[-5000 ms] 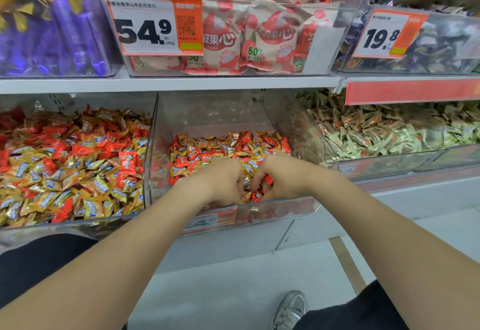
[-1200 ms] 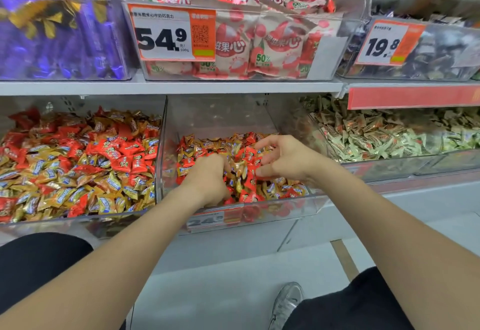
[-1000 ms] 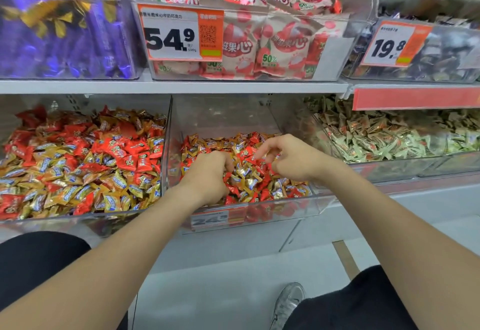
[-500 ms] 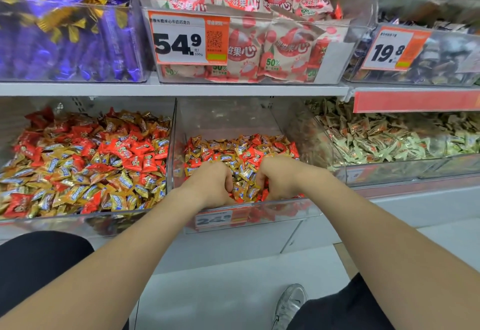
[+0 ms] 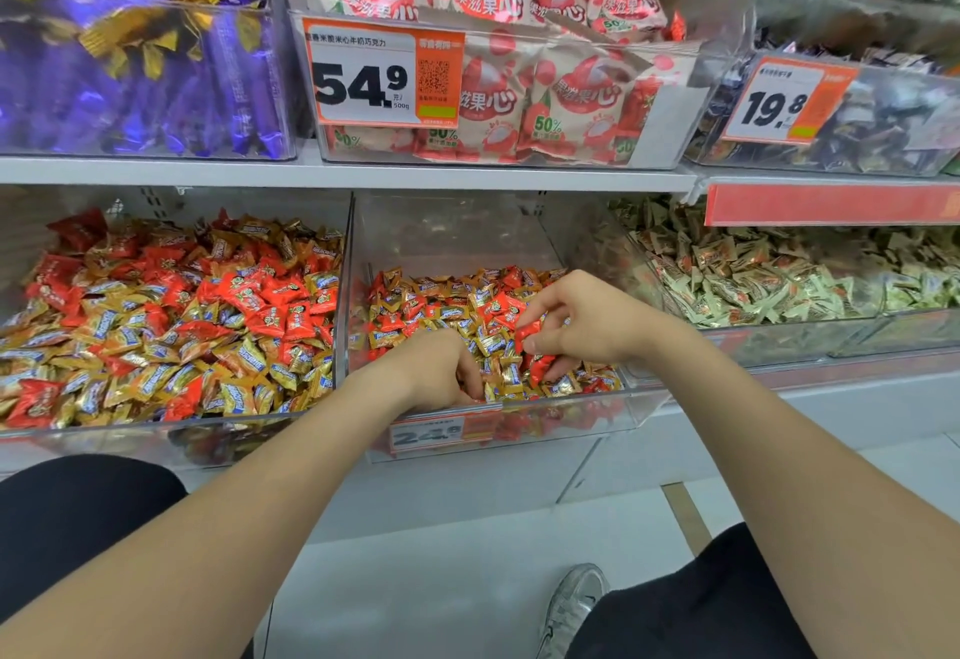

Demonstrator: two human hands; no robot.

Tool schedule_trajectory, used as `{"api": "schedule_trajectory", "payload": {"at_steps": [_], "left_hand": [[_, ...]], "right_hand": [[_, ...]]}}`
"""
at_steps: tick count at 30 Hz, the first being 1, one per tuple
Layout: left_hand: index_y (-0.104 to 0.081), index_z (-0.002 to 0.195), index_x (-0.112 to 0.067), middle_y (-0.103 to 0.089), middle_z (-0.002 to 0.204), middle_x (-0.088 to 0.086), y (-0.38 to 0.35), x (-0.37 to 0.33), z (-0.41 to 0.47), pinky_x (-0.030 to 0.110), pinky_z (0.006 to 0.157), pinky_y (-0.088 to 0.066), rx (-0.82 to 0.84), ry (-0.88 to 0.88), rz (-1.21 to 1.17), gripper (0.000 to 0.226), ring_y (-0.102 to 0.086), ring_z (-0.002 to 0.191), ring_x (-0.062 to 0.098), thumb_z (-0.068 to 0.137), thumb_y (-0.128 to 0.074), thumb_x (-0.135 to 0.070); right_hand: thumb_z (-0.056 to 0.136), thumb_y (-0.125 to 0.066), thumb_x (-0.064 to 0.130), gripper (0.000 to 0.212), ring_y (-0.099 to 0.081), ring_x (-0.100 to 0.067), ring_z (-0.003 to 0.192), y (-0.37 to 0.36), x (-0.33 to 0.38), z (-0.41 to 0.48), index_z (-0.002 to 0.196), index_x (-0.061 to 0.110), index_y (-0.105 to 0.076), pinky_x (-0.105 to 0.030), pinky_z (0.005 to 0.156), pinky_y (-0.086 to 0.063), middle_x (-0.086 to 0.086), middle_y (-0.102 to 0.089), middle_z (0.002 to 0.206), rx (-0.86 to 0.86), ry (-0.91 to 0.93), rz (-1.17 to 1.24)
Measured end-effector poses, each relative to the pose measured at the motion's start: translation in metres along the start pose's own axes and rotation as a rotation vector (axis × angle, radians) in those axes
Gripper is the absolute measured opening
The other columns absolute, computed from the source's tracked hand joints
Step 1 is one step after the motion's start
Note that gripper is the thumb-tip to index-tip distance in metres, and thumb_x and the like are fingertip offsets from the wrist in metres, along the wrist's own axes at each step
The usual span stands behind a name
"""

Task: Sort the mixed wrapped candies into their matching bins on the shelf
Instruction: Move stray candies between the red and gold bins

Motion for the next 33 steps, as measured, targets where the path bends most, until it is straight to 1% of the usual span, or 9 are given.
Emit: {"api": "schedule_trajectory", "payload": {"at_steps": [4,8,11,14,20,23,26,29,33], "left_hand": [[-0.081,0.093,-0.013,-0.069,0.081,-0.01,0.011,-0.005,-0.006,0.024,0.072,-0.054,-0.082,0.006,-0.032,0.006,-0.058,0.071,0.0,0.087,-0.084,-0.013],[-0.074,0.09,-0.016,-0.063,0.077,-0.007,0.04,-0.008,-0.022,0.03,0.058,-0.047,-0.31,0.025,-0.244,0.013,-0.062,0.077,0.018,0.09,-0.083,-0.025],[-0.072,0.095,-0.019,-0.07,0.092,0.004,0.064,-0.01,-0.042,0.037,0.061,-0.063,-0.456,0.028,-0.475,0.008,-0.075,0.061,0.021,0.094,-0.078,-0.025],[-0.074,0.098,-0.02,-0.071,0.097,0.008,0.084,-0.009,-0.066,0.045,0.065,-0.066,-0.537,-0.003,-0.668,0.007,-0.076,0.065,0.021,0.093,-0.079,-0.02],[-0.074,0.094,-0.029,-0.071,0.084,-0.004,0.129,0.013,-0.12,0.038,0.066,-0.063,-0.731,-0.017,-0.426,0.01,-0.072,0.069,0.012,0.09,-0.082,-0.026],[-0.071,0.093,-0.028,-0.068,0.081,-0.01,0.156,0.053,-0.143,0.032,0.073,-0.053,-0.872,0.104,-0.224,0.011,-0.066,0.074,0.007,0.089,-0.081,-0.031],[-0.069,0.103,-0.021,-0.069,0.09,-0.005,0.171,0.099,-0.152,0.029,0.078,-0.043,-0.85,0.262,-0.076,0.016,-0.066,0.087,0.017,0.091,-0.079,-0.022],[-0.064,0.127,-0.021,-0.073,0.118,0.003,0.172,0.124,-0.144,0.04,0.1,-0.051,-0.712,0.269,0.0,0.039,-0.067,0.114,0.026,0.091,-0.076,-0.012],[-0.052,0.14,-0.018,-0.067,0.124,0.013,0.171,0.14,-0.146,0.052,0.097,-0.051,-0.672,0.327,0.126,0.051,-0.06,0.119,0.039,0.093,-0.067,-0.009]], "right_hand": [[0.1,-0.06,-0.007,0.024,-0.078,-0.022,0.072,-0.005,0.003,0.0,0.112,0.008,-0.074,-0.027,0.069,-0.063,-0.014,-0.057,0.08,0.024,0.022,-0.032],[0.102,-0.054,-0.003,0.025,-0.073,-0.008,0.064,-0.006,0.008,0.002,0.107,0.008,-0.076,-0.02,0.06,-0.055,-0.008,-0.072,0.08,-0.035,-0.017,0.021],[0.103,-0.055,0.002,0.026,-0.067,-0.018,0.07,-0.01,0.017,0.008,0.098,0.002,-0.08,-0.028,0.064,-0.055,-0.015,-0.075,0.08,-0.092,-0.018,0.237],[0.102,-0.056,0.003,0.027,-0.061,-0.016,0.065,-0.026,0.037,0.01,0.09,0.0,-0.081,-0.028,0.063,-0.052,-0.012,-0.07,0.074,-0.111,-0.05,0.55],[0.105,-0.052,0.004,0.022,-0.05,-0.013,0.058,-0.07,0.096,0.014,0.098,-0.006,-0.07,-0.024,0.049,-0.034,-0.013,-0.061,0.078,-0.037,-0.069,0.963],[0.107,-0.058,0.017,0.025,-0.054,-0.013,0.064,-0.074,0.123,0.019,0.106,-0.001,-0.076,-0.025,0.052,-0.04,-0.007,-0.062,0.082,-0.169,0.078,0.622],[0.107,-0.059,0.023,0.019,-0.066,-0.013,0.09,-0.071,0.178,0.014,0.111,0.017,-0.076,-0.029,0.082,-0.05,0.003,-0.074,0.099,-0.441,0.372,0.056],[0.105,-0.059,0.019,0.018,-0.062,-0.02,0.112,-0.098,0.214,0.031,0.118,0.019,-0.071,-0.032,0.1,-0.044,-0.002,-0.07,0.116,-0.425,0.544,-0.064],[0.102,-0.063,0.022,0.021,-0.061,-0.023,0.111,-0.12,0.229,0.062,0.12,0.022,-0.071,-0.038,0.101,-0.048,0.002,-0.064,0.108,-0.357,0.591,-0.201]]}}
Point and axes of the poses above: each hand's wrist, its own z-axis towards the middle knuckle, its own y-axis out of the back of the hand, x = y × z, the point moved 10 cm from there along z, towards the middle knuckle
